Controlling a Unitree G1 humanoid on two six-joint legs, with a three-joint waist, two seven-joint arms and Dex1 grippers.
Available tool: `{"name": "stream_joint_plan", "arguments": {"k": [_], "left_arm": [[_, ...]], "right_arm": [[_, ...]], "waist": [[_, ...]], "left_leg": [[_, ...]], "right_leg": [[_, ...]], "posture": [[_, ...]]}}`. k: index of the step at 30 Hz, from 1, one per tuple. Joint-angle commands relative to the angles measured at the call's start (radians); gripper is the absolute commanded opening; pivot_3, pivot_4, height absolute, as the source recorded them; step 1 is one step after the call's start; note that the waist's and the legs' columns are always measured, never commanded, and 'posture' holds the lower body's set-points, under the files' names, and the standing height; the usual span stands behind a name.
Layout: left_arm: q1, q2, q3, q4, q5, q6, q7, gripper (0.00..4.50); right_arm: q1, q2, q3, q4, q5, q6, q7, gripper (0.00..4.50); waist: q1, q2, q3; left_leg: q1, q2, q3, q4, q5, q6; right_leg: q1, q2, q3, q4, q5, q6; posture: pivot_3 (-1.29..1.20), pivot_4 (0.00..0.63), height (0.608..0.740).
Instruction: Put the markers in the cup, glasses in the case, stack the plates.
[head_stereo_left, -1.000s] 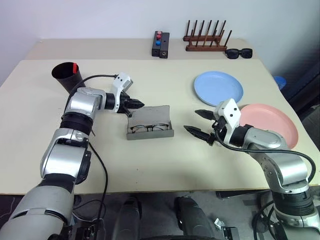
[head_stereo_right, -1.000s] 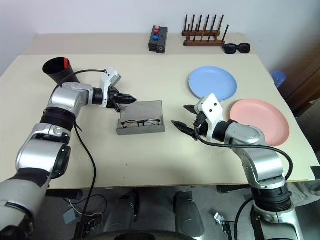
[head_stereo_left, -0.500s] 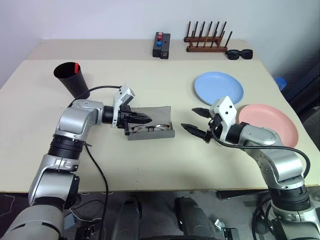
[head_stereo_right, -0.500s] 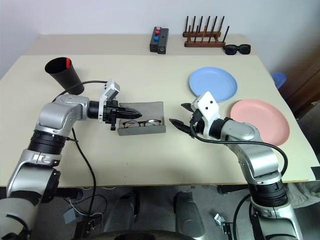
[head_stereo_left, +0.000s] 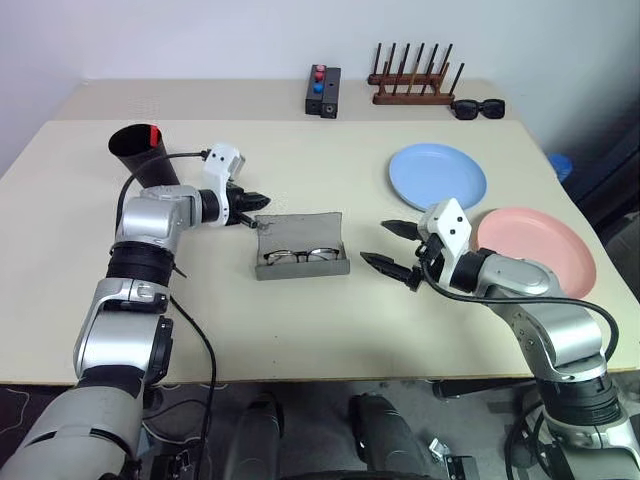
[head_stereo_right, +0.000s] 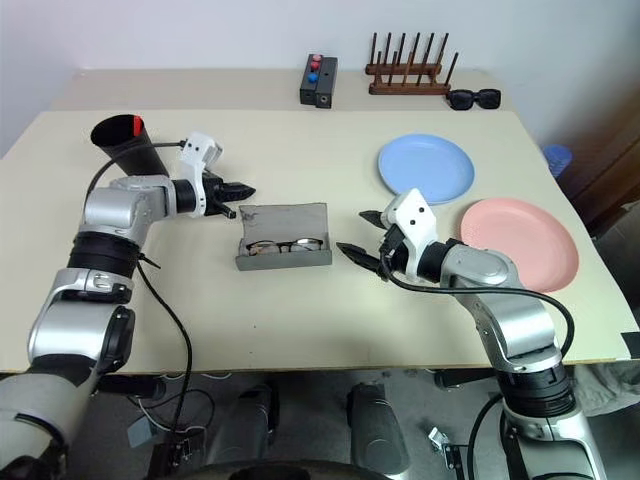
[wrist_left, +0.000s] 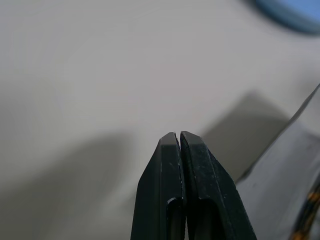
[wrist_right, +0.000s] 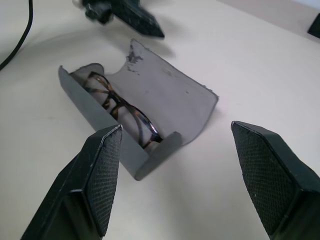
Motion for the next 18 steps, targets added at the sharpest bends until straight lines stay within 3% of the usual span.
{"name": "stream_joint_plan", "arguments": {"k": [1,10,18], "left_arm": [[-0.014,0.002,-0.035,-0.017,0.03,-0.052,-0.037,0.05],[0.061,0.067,-0.039,-0.174,-0.027,-0.045,-0.249,0.05],[0.255,0.149,-0.048,-0.482,-0.115,-0.008,-0.386,0.05]], "right_arm": [[-0.003,0.017,-0.058,-0.032,0.056,-0.011,-0.008,3.53],[0.024,0.015,-0.078,-0.013,0.076,-0.027,-0.016,3.53],[0.015,0.018,-0.062,0.034,0.055,-0.055,-0.015,3.53]], "waist": [[0.0,0.0,0.0],[-0.006,0.0,0.0],[-0.004,0.0,0.0]], "left_leg": [[0.0,0.0,0.0,0.0,0.0,0.0],[0.0,0.0,0.0,-0.001,0.0,0.0],[0.0,0.0,0.0,0.0,0.0,0.0]], "right_leg": [[0.0,0.0,0.0,0.0,0.0,0.0],[0.0,0.0,0.0,0.0,0.0,0.0],[0.0,0.0,0.0,0.0,-0.002,-0.003]], "posture": [[0.0,0.15,0.74],[0.0,0.15,0.74],[0.0,0.15,0.74]]}}
